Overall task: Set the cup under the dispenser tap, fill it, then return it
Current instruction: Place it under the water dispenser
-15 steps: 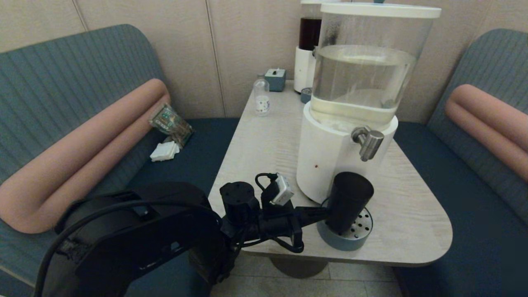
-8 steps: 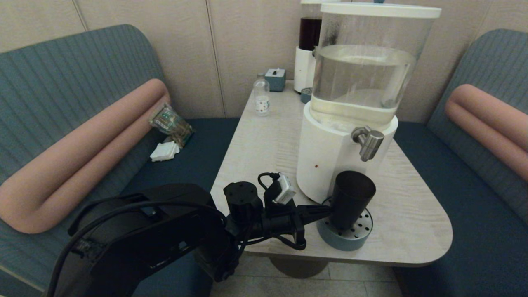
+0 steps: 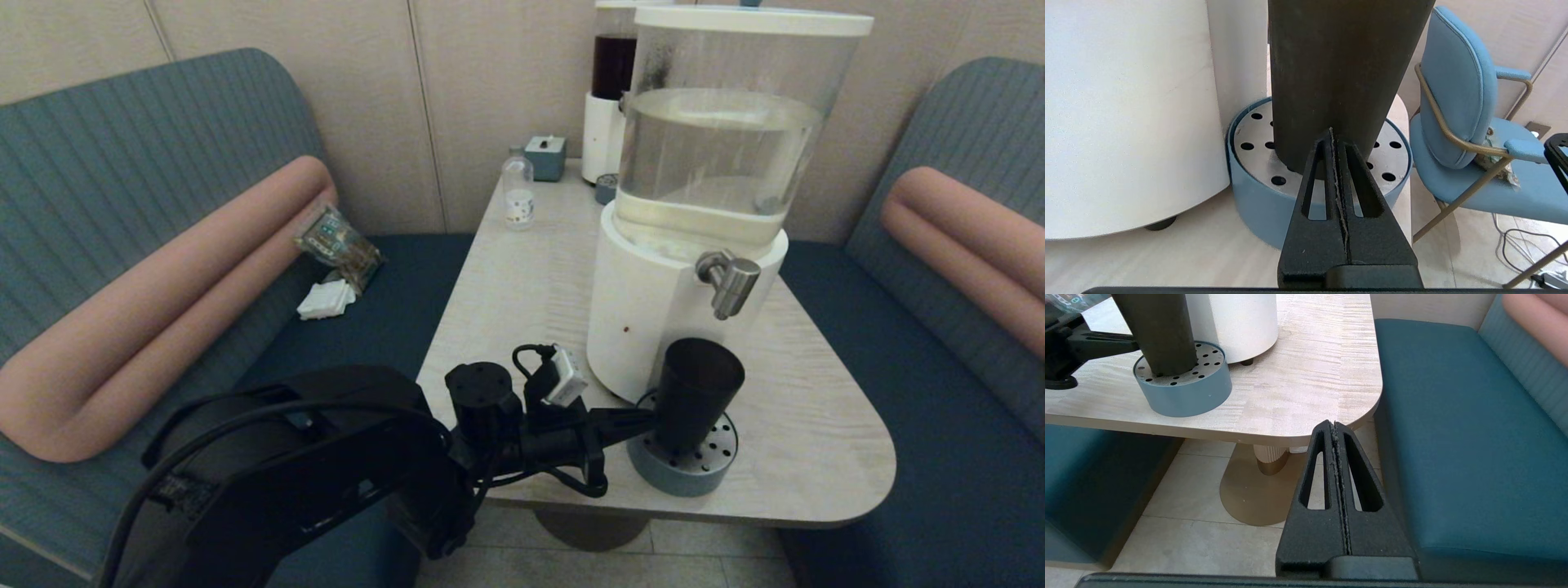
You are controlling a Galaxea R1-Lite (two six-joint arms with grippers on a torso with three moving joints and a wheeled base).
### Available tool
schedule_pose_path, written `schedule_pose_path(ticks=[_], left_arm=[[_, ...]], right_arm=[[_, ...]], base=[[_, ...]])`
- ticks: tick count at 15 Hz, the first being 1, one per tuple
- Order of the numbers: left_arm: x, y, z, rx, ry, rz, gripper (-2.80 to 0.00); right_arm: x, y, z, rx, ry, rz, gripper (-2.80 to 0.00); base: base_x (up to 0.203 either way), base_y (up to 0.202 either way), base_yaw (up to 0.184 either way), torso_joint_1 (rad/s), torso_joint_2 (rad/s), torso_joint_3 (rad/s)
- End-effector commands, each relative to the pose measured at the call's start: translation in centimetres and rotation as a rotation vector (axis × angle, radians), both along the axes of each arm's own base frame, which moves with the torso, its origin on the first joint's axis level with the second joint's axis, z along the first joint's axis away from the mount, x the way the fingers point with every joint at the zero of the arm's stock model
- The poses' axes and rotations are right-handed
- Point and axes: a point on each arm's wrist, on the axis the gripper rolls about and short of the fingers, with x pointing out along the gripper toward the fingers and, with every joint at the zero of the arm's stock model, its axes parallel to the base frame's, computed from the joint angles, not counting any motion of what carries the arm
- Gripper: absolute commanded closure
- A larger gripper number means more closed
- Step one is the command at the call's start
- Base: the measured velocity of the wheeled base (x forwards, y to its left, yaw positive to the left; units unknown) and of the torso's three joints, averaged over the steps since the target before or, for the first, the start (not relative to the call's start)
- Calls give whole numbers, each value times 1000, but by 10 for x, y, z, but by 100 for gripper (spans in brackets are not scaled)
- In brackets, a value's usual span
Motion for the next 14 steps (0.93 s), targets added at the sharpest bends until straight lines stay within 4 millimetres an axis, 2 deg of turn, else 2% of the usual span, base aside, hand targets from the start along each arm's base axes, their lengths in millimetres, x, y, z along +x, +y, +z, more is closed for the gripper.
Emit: schedule_pose_path(ticks=[1,5,9,10,12,14], left_arm=[[1,-5,-1,-13,-7,-8,0],[-3,-2,5,-11,-6,-2,0],[-27,19,10,40,50,4,0],[-37,28,18,47,57,9,0],[-56,49,48,32,38,30,0],[-78,80,88,-15,-12,93,0]], right_arm=[[1,0,-4,0,15,-1,0],[1,0,-4,0,14,-1,0],[1,0,-4,0,14,-2,0],[1,0,-4,0,14,-1,0],[1,0,-4,0,13,1,0],[1,0,-4,0,13,-1,0]], base=[[0,0,0,0,0,0],[0,0,0,0,0,0],[0,0,0,0,0,0],[0,0,0,0,0,0],[0,0,0,0,0,0],[0,0,0,0,0,0]])
